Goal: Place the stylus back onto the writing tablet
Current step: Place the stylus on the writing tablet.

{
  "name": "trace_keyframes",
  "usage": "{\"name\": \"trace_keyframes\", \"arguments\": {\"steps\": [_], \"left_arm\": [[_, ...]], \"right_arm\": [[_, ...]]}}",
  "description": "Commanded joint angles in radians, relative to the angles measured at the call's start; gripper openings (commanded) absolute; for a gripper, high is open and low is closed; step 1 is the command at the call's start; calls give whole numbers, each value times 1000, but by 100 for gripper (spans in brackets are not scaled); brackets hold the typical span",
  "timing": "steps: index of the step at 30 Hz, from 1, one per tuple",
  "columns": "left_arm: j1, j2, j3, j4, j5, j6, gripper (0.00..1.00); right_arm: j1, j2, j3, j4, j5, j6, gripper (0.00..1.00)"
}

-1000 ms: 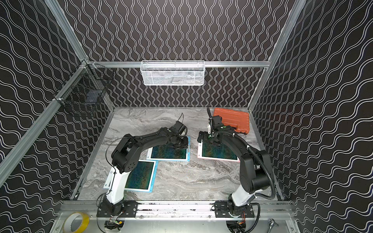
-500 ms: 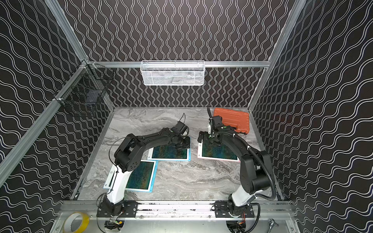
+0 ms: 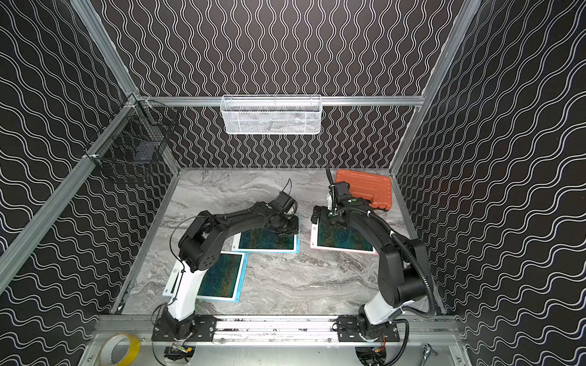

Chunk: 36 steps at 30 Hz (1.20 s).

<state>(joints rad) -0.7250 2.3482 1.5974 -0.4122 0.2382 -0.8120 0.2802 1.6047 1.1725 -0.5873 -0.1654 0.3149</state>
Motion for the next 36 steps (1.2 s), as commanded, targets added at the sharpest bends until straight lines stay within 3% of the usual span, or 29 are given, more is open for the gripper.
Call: {"name": "trace_keyframes", "arguments": {"steps": [1,6,19,25,36], "left_arm": [[1,-7,-4,-34,-28,-4,8],[-1,-15,-8,-35,-34,-4,15],[1,-20,1,-50,-54,9,21],[-4,8,36,-50,-33,16,8],[-13,26,79,-73,-45,23,7]], "right_arm": [[2,-9,3,12,12,-9,97],[1,-15,6,11,15,-10,97],[1,-16,15,10,21,-13,97],[2,-22,5,15,23,-10,97],[1,-17,10,12,24,-13,97]]}}
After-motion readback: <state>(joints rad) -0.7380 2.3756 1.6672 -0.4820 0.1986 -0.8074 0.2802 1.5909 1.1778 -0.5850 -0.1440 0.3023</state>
